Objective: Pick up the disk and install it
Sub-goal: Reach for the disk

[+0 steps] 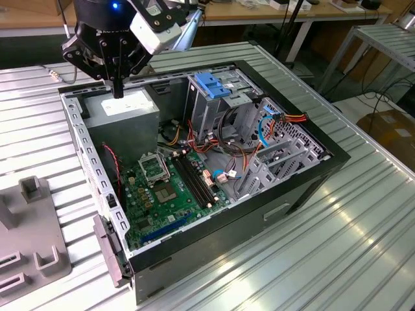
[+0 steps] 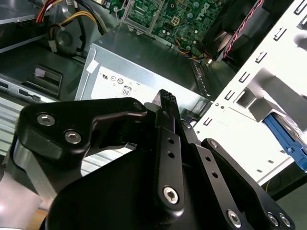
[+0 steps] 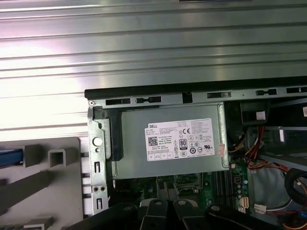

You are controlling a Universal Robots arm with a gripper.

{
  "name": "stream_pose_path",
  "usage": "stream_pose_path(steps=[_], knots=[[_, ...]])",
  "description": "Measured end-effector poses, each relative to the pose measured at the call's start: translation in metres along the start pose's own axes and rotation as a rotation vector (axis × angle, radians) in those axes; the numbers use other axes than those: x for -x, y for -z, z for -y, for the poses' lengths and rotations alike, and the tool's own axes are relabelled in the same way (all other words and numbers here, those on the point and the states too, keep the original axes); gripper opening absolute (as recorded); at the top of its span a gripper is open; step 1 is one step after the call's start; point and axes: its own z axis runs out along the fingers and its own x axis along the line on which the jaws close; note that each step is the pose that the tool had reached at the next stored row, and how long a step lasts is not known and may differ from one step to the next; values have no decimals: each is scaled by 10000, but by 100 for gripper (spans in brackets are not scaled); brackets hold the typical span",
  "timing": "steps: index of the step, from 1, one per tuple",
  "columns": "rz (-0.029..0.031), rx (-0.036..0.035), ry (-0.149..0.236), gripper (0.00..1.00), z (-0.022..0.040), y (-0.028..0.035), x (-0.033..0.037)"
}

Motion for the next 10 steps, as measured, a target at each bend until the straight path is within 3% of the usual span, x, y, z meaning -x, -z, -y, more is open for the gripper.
stream_pose_path(steps=[10], knots=[[0,0,0,10,7,2,-98]])
